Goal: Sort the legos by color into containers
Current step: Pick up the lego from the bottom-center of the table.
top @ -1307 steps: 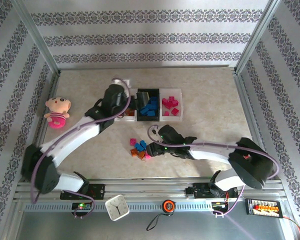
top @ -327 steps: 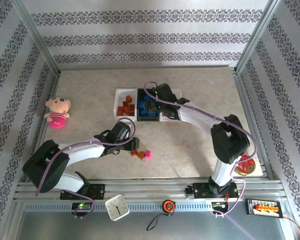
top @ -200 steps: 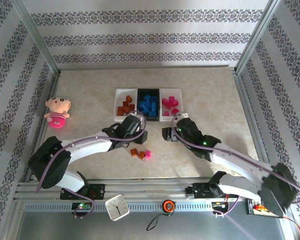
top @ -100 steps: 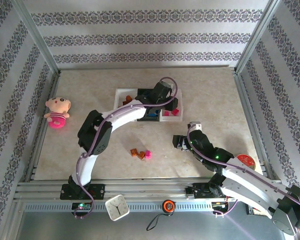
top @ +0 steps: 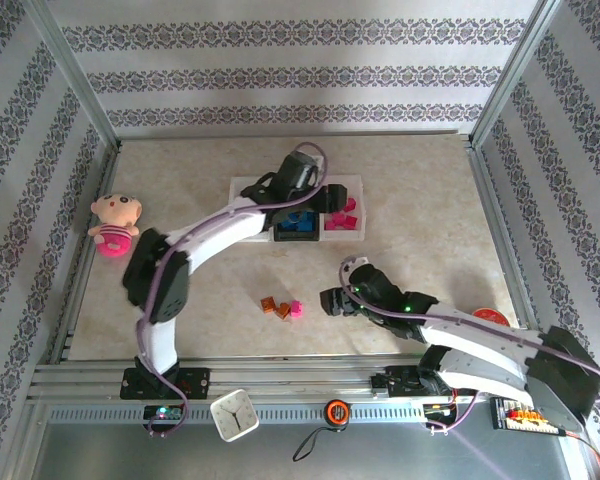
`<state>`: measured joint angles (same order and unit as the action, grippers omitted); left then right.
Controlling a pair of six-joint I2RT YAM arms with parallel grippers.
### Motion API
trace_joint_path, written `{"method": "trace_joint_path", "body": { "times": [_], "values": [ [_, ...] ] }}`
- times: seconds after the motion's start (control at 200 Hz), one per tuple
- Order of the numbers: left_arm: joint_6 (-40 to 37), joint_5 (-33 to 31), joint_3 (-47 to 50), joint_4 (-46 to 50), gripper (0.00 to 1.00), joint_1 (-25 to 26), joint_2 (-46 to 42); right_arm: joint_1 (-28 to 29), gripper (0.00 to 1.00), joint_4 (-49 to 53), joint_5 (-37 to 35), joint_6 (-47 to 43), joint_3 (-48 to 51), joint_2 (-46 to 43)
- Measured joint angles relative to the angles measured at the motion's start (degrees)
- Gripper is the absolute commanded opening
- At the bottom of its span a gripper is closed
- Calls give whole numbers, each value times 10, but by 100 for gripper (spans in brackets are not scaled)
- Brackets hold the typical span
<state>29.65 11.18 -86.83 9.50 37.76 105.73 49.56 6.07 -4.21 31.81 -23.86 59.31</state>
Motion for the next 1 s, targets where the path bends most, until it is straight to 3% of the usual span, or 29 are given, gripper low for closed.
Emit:
{"method": "trace_joint_path", "body": {
  "times": [0.23, 0.465, 0.675, 0.999],
  "values": [
    [10, -5, 264, -71, 76, 0, -287, 52, 77, -38, 78, -59, -68, 150],
    [42, -34, 491, -35, 80, 0, -487, 77, 73, -43, 97, -100, -115, 247],
    [69, -61, 562, 7, 84, 0, -620, 81, 71, -42, 96, -112, -139, 284],
    [90, -85, 603, 47, 95, 0, -668, 81, 47, -37, 97, -126, -174, 311]
  ]
}}
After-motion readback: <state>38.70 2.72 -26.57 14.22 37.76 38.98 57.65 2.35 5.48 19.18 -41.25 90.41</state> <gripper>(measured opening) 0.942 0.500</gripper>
